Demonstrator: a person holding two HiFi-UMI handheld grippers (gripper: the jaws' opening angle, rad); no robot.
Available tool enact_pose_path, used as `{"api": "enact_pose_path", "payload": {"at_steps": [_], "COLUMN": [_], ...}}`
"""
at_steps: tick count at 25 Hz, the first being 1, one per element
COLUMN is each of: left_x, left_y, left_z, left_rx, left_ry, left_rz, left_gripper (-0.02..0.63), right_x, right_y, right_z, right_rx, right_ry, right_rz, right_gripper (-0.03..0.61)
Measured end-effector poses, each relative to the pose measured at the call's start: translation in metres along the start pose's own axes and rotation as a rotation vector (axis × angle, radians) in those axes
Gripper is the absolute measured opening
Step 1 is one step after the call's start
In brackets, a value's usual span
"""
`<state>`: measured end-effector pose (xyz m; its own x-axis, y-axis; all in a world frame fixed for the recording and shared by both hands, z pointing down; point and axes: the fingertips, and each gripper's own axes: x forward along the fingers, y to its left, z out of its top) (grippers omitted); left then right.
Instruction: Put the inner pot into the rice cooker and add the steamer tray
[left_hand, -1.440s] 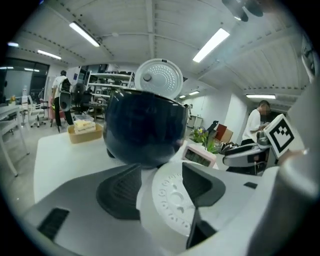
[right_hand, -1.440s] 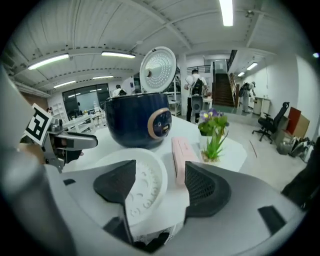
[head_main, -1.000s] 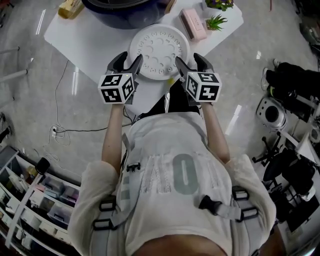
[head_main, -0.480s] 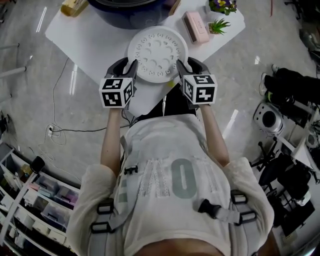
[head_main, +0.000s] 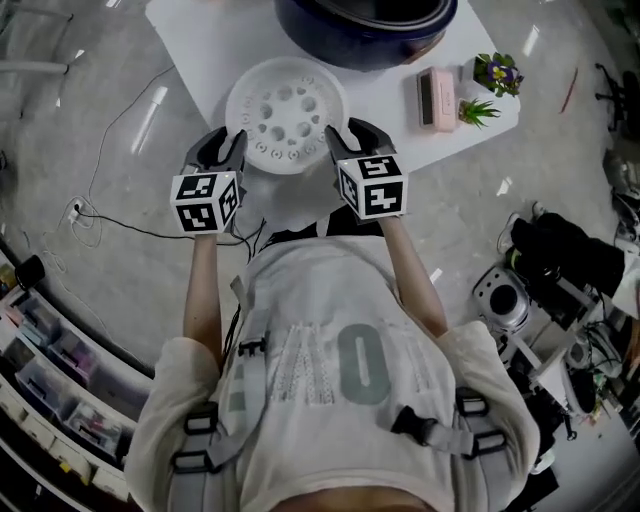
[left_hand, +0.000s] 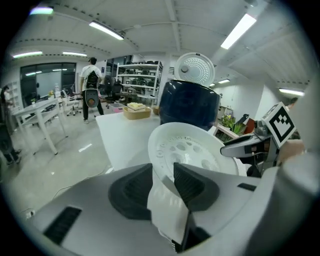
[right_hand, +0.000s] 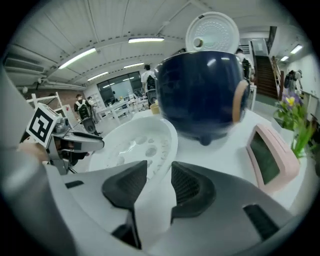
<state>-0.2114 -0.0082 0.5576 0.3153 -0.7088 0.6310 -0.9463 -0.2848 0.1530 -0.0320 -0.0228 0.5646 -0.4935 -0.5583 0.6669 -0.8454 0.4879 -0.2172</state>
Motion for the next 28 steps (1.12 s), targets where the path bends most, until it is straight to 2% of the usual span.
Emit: {"api": "enact_pose_path", "payload": {"at_steps": [7,12,16,20,28], "left_x": [-0.059,-0.094,-0.102,-0.102,-0.092], "left_y": [0.055,0.081,0.082,0.07,0.034], "left_z": [0.038,0.094,0.143,0.181,0.273], "left_rx": [-0.095,-0.076,-0.041,0.008,0.112], "left_ry": [-0.133,-0.231,-0.309,-0.352,-0.475], "left_rz": [0.166,0.246,0.257,0.256,0.192], "left_gripper": [0.14,0.14,0.14,0.14,0.14], "right_x": [0.015,0.012,-0.005,-0.035,-0.074], "right_y": [0.059,0.087,0.084,0.073,0.024], "right_z": [0.08,0.152,0.201,0.235,0.299], "right_rx": [-0.172,-0.261,-0.265,-0.277,-0.286], "right_ry": [-0.068,-0.156,-0.241,-0.318,-0.434], "right_rz": [0.134,0.185,0.197,0.189,0.105], "right_gripper": [0.155,0.153,0.149,0.138,0.138]}}
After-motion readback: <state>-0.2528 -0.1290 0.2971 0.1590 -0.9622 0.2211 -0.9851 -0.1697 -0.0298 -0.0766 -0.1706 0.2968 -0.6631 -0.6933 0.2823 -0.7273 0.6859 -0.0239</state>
